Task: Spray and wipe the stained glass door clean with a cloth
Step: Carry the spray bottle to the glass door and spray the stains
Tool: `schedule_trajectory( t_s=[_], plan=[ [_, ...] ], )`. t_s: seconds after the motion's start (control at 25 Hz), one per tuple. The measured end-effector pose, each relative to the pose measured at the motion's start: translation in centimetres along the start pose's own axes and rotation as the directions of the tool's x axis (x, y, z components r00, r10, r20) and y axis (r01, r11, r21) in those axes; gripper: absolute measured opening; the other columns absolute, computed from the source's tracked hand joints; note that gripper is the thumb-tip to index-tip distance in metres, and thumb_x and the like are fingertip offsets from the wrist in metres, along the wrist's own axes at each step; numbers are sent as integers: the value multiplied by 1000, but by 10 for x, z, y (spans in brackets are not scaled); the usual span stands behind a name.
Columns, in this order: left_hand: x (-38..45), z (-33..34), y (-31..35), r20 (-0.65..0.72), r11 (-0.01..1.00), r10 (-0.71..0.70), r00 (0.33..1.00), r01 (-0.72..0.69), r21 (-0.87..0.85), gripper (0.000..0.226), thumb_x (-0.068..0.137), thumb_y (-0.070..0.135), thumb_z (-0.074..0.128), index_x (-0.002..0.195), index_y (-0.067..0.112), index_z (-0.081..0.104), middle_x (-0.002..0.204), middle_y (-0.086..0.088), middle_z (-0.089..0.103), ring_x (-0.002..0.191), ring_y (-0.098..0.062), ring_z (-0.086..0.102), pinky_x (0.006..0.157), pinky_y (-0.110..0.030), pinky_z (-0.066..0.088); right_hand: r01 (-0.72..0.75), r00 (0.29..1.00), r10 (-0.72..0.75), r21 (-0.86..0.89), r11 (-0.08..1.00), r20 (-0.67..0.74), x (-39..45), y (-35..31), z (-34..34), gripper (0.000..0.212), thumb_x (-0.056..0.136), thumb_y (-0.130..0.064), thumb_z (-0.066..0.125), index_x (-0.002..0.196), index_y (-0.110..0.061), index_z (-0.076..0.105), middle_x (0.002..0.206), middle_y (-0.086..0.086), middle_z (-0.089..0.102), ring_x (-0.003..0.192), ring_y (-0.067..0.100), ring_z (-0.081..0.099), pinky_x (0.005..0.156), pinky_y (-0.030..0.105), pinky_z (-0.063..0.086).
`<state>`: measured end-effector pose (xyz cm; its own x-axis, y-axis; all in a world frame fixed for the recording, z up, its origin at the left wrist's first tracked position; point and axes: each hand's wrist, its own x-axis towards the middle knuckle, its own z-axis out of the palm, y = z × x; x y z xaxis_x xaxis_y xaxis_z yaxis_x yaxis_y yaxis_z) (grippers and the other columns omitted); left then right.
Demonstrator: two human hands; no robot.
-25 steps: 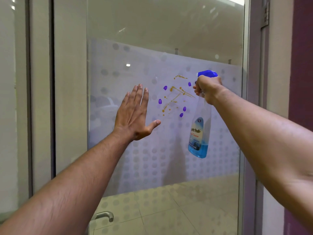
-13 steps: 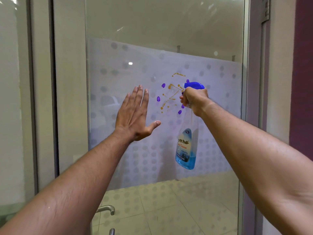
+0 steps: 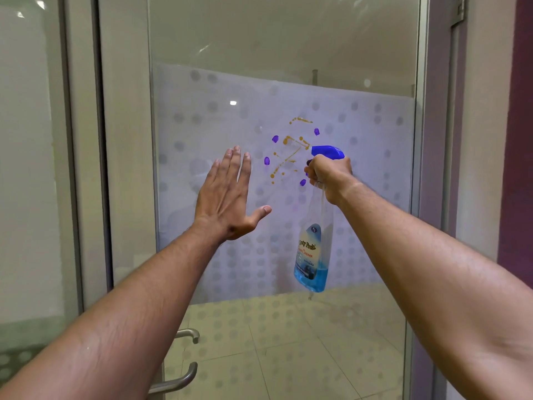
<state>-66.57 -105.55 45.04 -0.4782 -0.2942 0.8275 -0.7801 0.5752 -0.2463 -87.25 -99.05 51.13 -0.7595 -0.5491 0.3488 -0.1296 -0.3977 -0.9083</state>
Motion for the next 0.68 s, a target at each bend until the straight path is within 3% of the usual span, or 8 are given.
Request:
schedule_trajectory(
  t_s=[0.16,0.48,0.68],
  plan=[
    [-15,-7,4,18,999,-22,1000,22,25,105,82,75,28,155,6,-6,163,-18,-4,152,-30,-3,123,-44,6,-25,998,26,-17,1000,49,-15,9,-1,81,46,-7,60,126,-11,48,115,12,64,98,23,66,76,34,60],
    [-51,-18,-5,80,997,-69,994,67,28,105,83,74,30,155,8,-8,163,-17,-8,152,-29,-6,123,-44,4,-80,962,61,62,995,266,-45,27,8,59,72,4,67,128,-7,51,116,15,65,101,22,65,83,34,57],
    [-84,-31,-22,106,994,-105,989,100,49,104,83,74,31,155,8,-6,164,-17,-7,152,-28,-6,123,-43,4,-68,925,49,37,997,377,-83,38,21,49,78,-2,72,124,-4,56,99,10,64,96,20,64,84,35,57]
  ],
)
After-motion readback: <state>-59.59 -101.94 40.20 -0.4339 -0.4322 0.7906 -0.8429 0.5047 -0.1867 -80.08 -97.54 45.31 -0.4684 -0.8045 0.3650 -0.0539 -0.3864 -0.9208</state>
